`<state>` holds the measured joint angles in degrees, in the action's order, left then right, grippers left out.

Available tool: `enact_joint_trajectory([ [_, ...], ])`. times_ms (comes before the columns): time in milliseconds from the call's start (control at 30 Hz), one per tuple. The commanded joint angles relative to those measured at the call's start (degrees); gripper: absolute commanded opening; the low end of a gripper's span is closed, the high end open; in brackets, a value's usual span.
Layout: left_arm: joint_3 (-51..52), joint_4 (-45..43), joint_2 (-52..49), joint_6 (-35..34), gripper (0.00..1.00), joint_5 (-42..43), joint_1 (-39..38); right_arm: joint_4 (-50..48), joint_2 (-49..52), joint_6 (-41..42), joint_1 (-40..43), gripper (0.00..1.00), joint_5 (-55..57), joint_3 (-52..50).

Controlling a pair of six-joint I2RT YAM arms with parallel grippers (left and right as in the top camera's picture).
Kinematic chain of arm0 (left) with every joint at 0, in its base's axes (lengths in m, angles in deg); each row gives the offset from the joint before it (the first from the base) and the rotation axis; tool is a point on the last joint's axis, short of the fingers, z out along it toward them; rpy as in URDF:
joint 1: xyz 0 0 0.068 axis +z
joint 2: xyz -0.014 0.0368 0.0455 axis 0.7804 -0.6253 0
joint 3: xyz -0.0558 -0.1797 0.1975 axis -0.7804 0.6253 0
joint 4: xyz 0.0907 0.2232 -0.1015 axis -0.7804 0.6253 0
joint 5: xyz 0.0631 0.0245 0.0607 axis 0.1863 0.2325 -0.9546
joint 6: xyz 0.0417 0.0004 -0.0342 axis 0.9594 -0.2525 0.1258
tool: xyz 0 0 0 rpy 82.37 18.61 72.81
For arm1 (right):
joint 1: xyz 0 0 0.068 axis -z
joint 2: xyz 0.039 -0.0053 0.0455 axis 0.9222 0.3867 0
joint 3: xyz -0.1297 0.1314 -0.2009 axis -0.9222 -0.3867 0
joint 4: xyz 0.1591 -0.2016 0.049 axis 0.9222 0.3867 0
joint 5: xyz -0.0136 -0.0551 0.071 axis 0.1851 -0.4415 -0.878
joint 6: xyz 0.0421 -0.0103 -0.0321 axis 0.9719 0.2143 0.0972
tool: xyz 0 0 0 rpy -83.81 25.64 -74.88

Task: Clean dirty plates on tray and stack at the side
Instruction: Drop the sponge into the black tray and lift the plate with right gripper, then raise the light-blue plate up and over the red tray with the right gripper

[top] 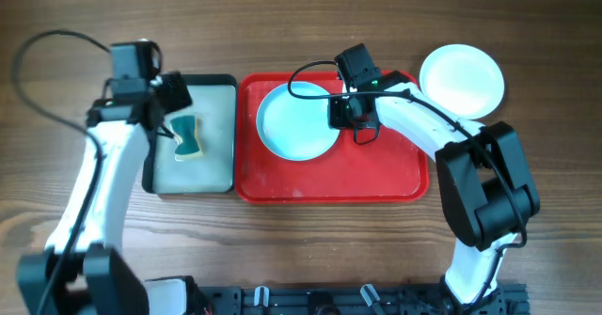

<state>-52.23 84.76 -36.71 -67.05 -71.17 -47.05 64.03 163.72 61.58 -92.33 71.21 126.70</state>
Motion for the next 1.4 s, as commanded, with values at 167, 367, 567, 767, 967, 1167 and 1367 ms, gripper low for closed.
enact_joint_trajectory([
  [167,-0.92,0.61,2.25,-2.56,1.00,0.04,3.43,-1.20,0.81,0.68,-0.46,0.16,-0.35,-0.90],
  [367,-0.92,0.70,2.25,-2.56,1.00,0.04,3.43,-4.66,0.79,2.12,-0.46,0.04,-0.35,-2.82],
  [567,-0.92,0.70,2.25,-2.56,1.00,0.04,3.43,0.94,-2.03,1.49,0.31,0.04,0.50,2.43],
  [767,-0.92,0.70,2.25,-2.56,1.00,0.04,3.43,-0.28,-11.26,1.60,-0.61,0.04,8.26,4.33],
  [967,-0.92,0.70,2.25,-2.56,1.00,0.04,3.43,-8.85,-11.52,1.73,-4.63,0.04,9.51,4.33],
  [1167,-0.92,0.70,2.25,-2.56,1.00,0.04,3.43,-16.09,-11.17,1.57,-12.13,0.04,20.44,4.26],
  [1367,-0.92,0.70,2.25,-2.56,1.00,0.04,3.43,-22.91,-7.65,-0.07,-18.05,0.04,26.21,4.26],
])
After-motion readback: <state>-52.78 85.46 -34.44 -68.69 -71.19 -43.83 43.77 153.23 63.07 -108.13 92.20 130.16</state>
